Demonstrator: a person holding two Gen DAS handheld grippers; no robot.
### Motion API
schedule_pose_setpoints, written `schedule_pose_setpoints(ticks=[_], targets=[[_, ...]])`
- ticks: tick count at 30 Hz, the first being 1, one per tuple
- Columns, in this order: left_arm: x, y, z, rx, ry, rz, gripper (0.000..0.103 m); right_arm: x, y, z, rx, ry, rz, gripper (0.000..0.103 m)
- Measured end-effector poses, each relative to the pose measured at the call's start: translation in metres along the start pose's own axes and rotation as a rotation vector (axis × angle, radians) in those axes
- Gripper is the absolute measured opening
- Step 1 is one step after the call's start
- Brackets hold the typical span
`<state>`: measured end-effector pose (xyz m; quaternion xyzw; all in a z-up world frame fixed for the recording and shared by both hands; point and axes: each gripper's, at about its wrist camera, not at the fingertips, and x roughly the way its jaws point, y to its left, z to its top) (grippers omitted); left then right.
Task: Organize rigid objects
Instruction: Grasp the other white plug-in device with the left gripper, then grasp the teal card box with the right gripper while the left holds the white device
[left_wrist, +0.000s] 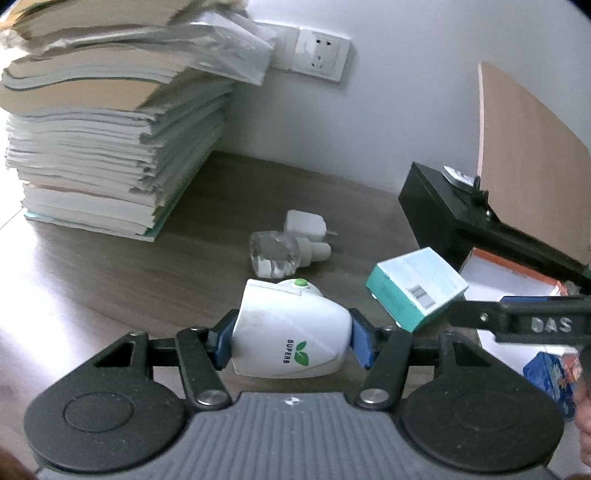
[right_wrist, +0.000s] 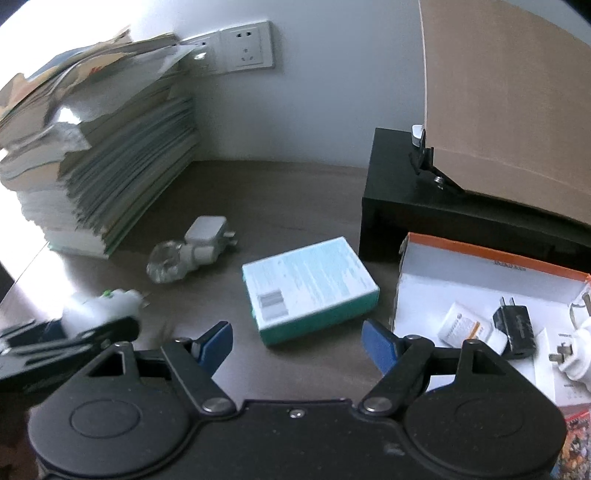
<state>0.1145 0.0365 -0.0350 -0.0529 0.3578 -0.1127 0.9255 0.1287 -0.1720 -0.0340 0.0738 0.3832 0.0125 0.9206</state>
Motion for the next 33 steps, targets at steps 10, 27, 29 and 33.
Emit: schedule_pose_setpoints(ticks=[10,27,29,33], targets=[[-0.008,0.007,0.002,-0.026,0.001,-0.002,0.061,0.062,0.017,0.06,-0.049,-0.041,-0.096,0.091],[0.004,0.008,0.006,-0.044,0.012,-0.022,0.061,0.014,-0.03,-0.004,0.147,0.022,-0.045,0.099],[0.004,0.006,0.007,-0.039,0.014,-0.027,0.061,0.02,-0.03,0.001,0.189,0.035,-0.016,0.099],[0.001,0.006,0.008,-0.027,0.01,-0.028,0.061,0.03,-0.043,0.01,0.36,0.037,-0.032,0.099]])
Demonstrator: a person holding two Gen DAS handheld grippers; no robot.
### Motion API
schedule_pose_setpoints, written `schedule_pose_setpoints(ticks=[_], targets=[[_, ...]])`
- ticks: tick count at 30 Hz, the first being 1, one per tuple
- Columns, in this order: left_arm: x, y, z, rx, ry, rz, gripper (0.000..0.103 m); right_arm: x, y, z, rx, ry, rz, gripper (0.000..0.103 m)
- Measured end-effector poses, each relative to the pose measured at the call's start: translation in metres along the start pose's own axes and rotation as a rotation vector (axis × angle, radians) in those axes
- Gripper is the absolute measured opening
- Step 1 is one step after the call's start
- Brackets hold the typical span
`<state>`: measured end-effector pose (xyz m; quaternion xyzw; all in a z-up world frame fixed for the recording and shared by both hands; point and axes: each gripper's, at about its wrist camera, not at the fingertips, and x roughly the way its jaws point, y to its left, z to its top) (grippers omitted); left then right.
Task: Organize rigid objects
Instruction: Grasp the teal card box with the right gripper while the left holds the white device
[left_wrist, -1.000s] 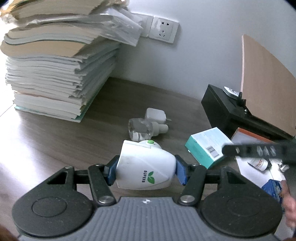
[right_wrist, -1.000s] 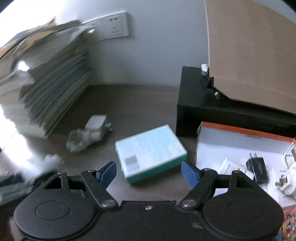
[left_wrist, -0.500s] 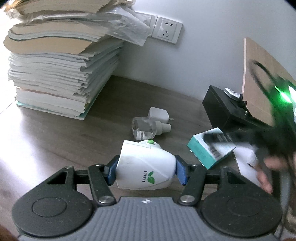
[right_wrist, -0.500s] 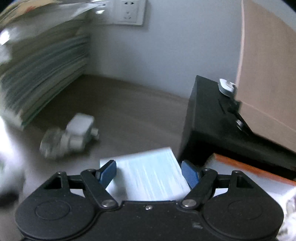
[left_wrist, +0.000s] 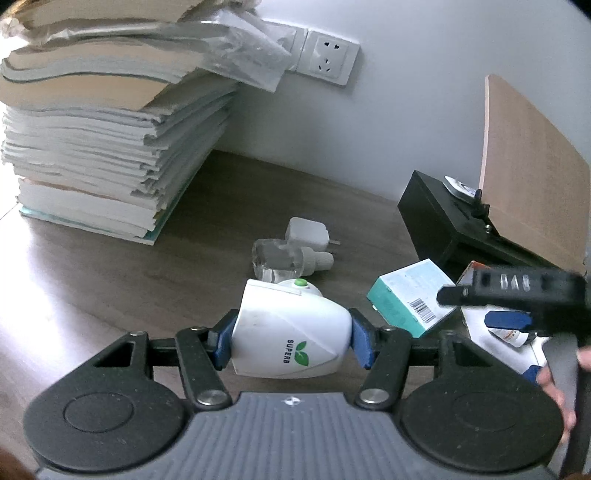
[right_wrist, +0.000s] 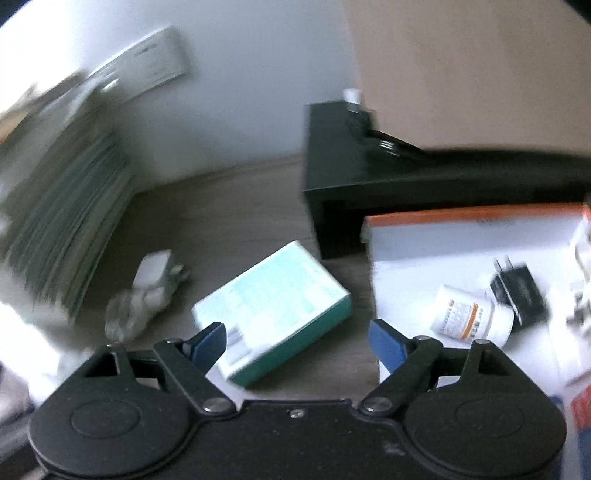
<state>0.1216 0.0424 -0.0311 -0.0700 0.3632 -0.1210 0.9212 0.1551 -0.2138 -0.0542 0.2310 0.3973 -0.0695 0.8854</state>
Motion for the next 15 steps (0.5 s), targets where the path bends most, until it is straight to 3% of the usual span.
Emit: schedule_pose_setpoints(ticks=[4,7,9,13,15], targets=[[-0.005,0.008,-0.001,-0.009,-0.004,0.016,0.061,0.022,-0.016,0.02,0.104,0.053,0.022,0.099],[-0.008,0.014,-0.001,-0.021,-0.004,0.029,0.062,0.043,-0.018,0.029,0.145,0.153,0.18,0.099],[-0.009,0.016,-0.001,-0.027,-0.005,0.034,0.062,0.043,-0.005,0.026,0.072,0.186,0.219,0.099],[-0.008,0.02,-0.001,-0.035,0.001,0.042,0.062,0.034,0.027,0.003,-0.187,0.23,0.244,0.095],[-0.007,0.021,-0.002,-0.036,0.005,0.05,0.062,0.027,0.034,-0.005,-0.227,0.231,0.243,0.095]])
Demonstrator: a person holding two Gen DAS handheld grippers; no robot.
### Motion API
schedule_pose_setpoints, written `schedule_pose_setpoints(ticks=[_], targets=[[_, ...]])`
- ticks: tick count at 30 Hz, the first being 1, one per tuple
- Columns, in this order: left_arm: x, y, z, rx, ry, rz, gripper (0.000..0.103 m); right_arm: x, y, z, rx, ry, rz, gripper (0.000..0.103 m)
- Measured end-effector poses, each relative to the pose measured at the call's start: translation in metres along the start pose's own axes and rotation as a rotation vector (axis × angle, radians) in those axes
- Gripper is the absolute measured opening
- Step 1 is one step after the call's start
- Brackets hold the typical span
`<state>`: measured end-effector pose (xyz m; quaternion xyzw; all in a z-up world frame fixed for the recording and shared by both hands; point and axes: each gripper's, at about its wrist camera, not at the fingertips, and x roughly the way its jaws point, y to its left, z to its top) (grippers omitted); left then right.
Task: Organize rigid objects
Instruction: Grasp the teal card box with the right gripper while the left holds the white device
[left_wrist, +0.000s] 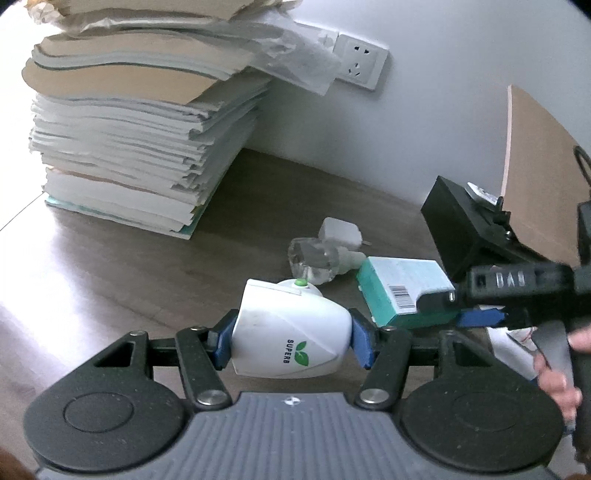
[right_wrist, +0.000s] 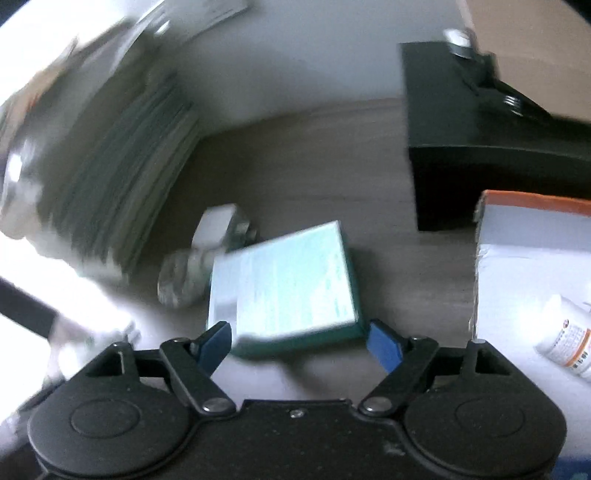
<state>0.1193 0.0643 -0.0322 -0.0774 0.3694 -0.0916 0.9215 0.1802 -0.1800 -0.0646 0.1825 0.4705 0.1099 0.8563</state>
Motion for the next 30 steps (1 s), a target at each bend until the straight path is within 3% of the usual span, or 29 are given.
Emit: schedule_pose_setpoints(ticks=[2,5,7,10,12,16,19,23,27,30], targets=[[0.001,0.001,0.0,-0.006,0.006,0.006,0.062,-0.004,0.004,-0.003,-0.004,-0.001,0.023,0.095],[0.002,0.001,0.001,-0.002,0.014,0.02,0.062,-0.006,0.018,-0.004,-0.106,-0.031,-0.018,0.097],[0.003,0.002,0.001,-0.008,0.021,0.03,0.062,0.0,0.02,-0.002,-0.115,-0.003,-0.015,0.097],[0.003,0.005,0.001,-0.022,0.023,0.037,0.062,0.002,0.023,-0.011,-0.087,0.067,0.108,0.097],[0.002,0.006,0.001,-0.025,0.026,0.047,0.062,-0.004,0.038,-0.022,-0.156,0.049,0.123,0.097],[0.001,0.011,0.002,-0.036,0.031,0.071,0.062,-0.016,0.056,-0.028,-0.331,-0.036,0.044,0.097],[0.0,0.016,0.002,-0.049,0.039,0.089,0.061,-0.022,0.055,-0.019,-0.409,-0.119,-0.066,0.098],[-0.002,0.018,0.002,-0.06,0.04,0.103,0.062,-0.017,0.031,0.004,-0.286,-0.197,-0.203,0.098],[-0.004,0.019,0.0,-0.067,0.04,0.109,0.062,0.0,0.008,0.013,-0.171,-0.179,-0.393,0.098],[-0.006,0.021,-0.003,-0.069,0.041,0.11,0.062,-0.007,0.006,0.006,-0.182,-0.148,-0.323,0.098]])
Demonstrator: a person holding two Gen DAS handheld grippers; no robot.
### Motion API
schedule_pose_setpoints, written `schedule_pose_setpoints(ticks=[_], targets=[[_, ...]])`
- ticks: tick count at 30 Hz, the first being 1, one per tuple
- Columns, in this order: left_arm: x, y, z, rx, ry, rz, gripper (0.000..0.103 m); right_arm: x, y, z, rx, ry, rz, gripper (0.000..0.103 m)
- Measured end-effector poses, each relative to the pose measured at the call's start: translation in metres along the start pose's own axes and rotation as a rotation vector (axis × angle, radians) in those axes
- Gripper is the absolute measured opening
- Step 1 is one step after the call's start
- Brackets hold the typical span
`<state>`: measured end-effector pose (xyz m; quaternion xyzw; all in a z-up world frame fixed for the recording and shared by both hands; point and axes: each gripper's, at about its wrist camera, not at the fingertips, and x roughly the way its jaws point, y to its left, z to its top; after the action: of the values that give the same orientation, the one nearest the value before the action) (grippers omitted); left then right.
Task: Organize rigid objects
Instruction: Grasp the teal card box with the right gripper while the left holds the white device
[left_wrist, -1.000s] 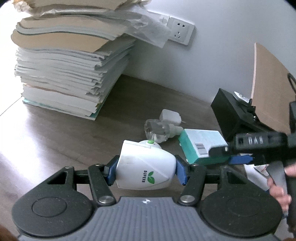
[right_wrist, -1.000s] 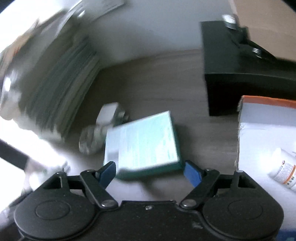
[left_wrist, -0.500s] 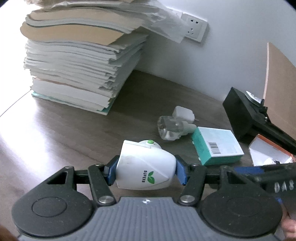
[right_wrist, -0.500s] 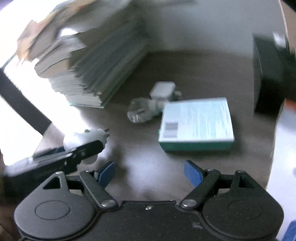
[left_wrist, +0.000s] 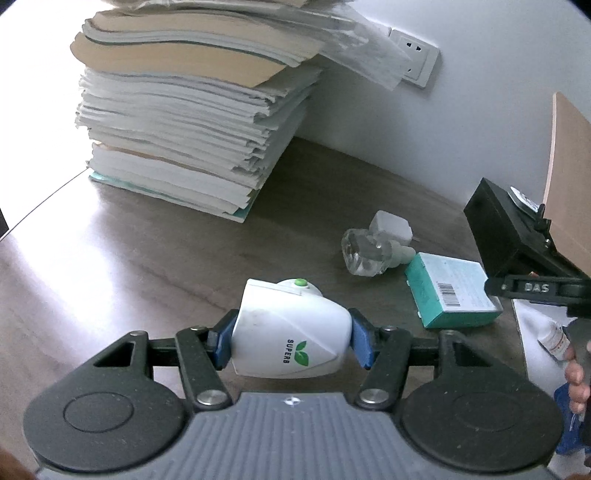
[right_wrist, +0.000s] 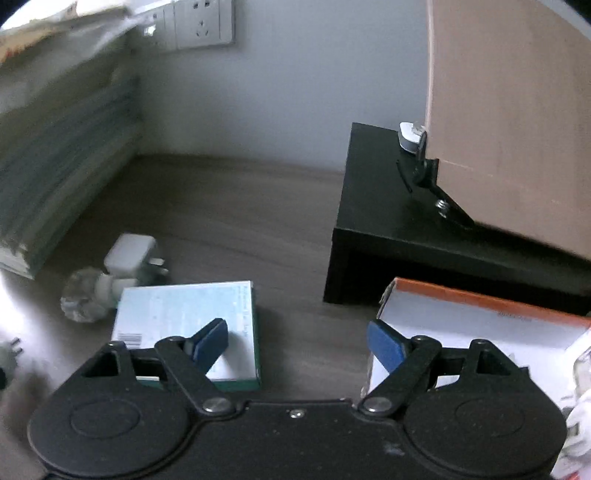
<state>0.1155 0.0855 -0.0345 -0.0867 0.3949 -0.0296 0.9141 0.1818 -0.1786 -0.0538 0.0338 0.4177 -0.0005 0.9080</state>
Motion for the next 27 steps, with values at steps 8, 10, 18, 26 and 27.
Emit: schedule_pose_setpoints(ticks=[8,10,18,26,27], targets=[[0.002,0.001,-0.006,-0.01,0.014,0.0,0.062,0.002,-0.011,0.002,-0.026,-0.07,-0.13,0.098],[0.002,-0.001,-0.007,-0.004,0.015,-0.004,0.062,0.016,-0.015,0.005,-0.06,-0.016,-0.176,0.098],[0.0,0.004,-0.009,-0.008,0.009,0.003,0.062,-0.039,0.008,-0.037,-0.221,-0.055,0.274,0.092],[-0.003,0.016,-0.008,-0.037,-0.007,0.037,0.062,-0.039,0.051,-0.017,-0.137,-0.011,0.378,0.101],[-0.003,0.018,-0.008,-0.04,-0.01,0.042,0.062,-0.035,0.057,-0.016,-0.078,0.016,0.346,0.102]])
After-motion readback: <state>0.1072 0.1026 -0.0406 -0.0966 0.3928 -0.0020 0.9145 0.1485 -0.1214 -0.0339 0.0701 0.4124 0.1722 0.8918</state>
